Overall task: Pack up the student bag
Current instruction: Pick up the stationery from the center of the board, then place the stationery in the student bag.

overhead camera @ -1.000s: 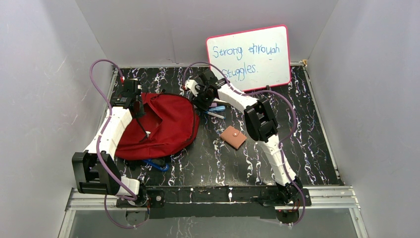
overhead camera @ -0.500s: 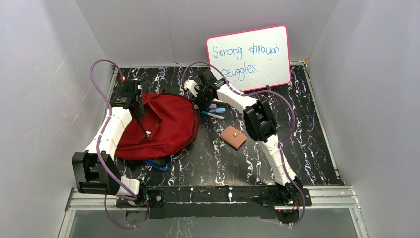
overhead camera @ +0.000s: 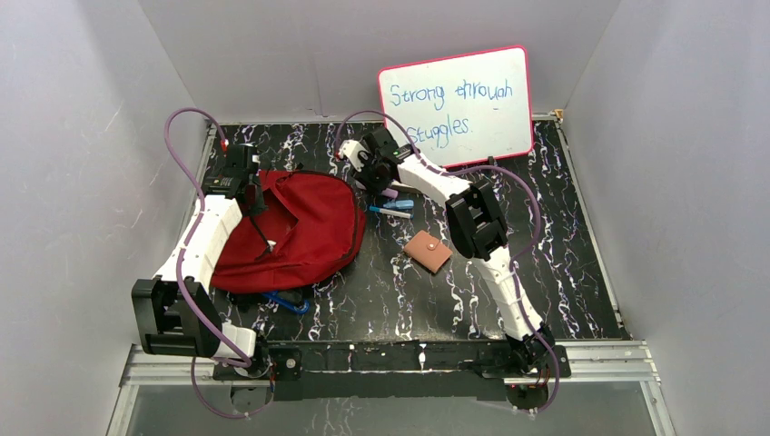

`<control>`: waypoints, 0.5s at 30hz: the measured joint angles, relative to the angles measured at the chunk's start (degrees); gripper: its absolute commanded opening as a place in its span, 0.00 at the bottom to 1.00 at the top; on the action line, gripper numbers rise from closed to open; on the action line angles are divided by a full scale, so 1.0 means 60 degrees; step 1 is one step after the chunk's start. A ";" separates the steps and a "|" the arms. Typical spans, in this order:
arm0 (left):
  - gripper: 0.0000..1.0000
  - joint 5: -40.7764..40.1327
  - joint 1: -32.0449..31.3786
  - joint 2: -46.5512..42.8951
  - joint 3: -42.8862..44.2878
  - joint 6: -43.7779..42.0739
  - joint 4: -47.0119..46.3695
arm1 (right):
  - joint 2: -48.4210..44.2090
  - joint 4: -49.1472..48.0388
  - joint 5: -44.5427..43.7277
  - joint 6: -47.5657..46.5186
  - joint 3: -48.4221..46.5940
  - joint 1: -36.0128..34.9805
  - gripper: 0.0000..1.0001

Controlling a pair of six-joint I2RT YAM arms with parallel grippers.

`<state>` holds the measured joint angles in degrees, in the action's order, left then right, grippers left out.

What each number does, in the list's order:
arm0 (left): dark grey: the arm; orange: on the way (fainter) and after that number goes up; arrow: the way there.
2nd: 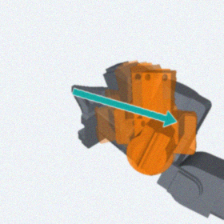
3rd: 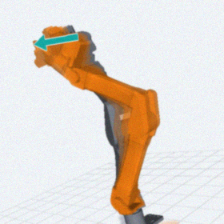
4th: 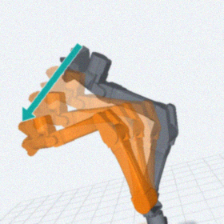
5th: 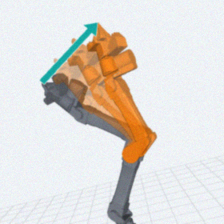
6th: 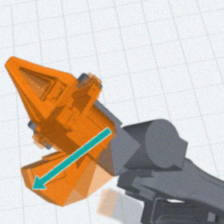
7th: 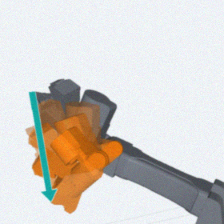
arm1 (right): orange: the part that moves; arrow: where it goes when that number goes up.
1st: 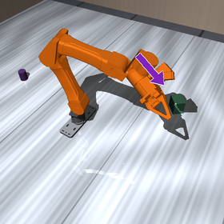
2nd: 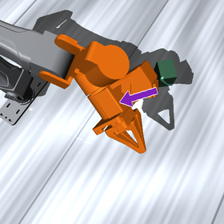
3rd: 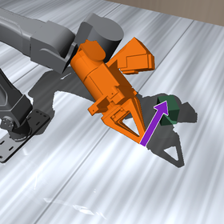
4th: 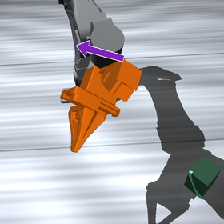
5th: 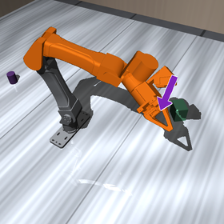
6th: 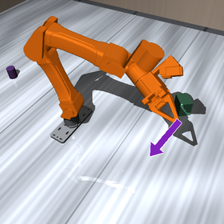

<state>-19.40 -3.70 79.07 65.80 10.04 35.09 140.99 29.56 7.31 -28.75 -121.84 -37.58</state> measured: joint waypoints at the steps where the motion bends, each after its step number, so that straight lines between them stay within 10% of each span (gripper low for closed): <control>1: 0.00 0.0000 0.0000 0.0000 0.0000 0.0000 0.0000 | 0.0000 -0.0047 -0.0127 0.0066 0.0000 0.0000 0.12; 15: 0.00 0.0044 0.0000 -0.0004 0.0000 0.0029 0.0018 | -0.1570 -0.0769 -0.1628 0.2918 0.0058 0.0004 0.10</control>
<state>-19.14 -3.70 79.05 65.80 10.22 35.20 131.57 24.95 -2.46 -11.25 -121.49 -37.56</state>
